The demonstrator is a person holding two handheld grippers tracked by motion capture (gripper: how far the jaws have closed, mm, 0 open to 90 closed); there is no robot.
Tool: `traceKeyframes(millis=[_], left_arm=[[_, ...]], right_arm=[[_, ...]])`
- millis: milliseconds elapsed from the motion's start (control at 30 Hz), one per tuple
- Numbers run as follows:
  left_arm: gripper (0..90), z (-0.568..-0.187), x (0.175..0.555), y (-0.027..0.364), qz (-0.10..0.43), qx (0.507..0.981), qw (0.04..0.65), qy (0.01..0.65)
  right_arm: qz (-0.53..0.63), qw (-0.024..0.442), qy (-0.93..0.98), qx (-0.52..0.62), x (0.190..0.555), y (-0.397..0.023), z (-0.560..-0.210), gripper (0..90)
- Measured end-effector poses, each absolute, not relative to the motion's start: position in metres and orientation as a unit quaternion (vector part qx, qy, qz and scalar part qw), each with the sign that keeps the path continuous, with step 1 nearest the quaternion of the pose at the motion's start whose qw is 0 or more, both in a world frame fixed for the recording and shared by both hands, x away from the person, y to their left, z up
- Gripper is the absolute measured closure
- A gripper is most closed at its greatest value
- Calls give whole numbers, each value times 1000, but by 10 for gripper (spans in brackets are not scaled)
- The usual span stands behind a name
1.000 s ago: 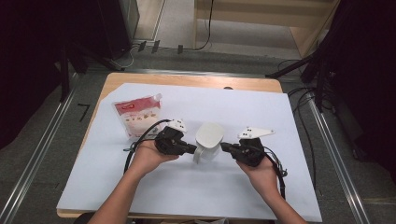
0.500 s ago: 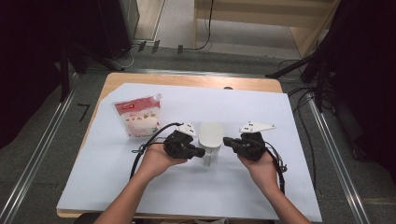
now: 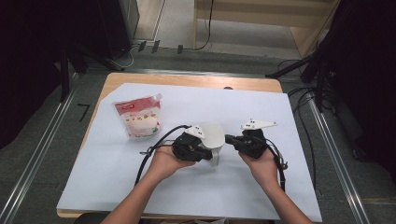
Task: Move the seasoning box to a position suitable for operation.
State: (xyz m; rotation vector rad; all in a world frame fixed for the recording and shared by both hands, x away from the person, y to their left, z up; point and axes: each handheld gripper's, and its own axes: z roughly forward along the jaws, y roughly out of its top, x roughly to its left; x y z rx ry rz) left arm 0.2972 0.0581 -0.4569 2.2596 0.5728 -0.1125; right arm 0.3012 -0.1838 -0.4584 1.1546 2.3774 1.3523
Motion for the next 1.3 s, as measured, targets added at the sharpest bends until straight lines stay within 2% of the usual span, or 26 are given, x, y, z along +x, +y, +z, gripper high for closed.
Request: traceKeyframes(millis=[200, 433, 533, 567, 700, 1300], left_arm=[[694, -451, 295, 70, -59, 896, 384, 214], [593, -444, 294, 84, -56, 898, 383, 208], [535, -441, 296, 91, -54, 895, 388, 213], [487, -441, 297, 93, -52, 894, 391, 212], [431, -438, 300, 102, -50, 889, 399, 220], [372, -435, 309, 118, -39, 885, 395, 245]], right_arm=[[464, 83, 791, 390, 295, -193, -450, 900], [464, 91, 796, 378, 284, -195, -443, 900], [466, 83, 796, 377, 277, -194, -442, 900], [464, 80, 800, 373, 272, -193, -441, 900], [459, 77, 808, 362, 262, -190, -438, 900], [458, 57, 821, 336, 234, -163, -446, 900]])
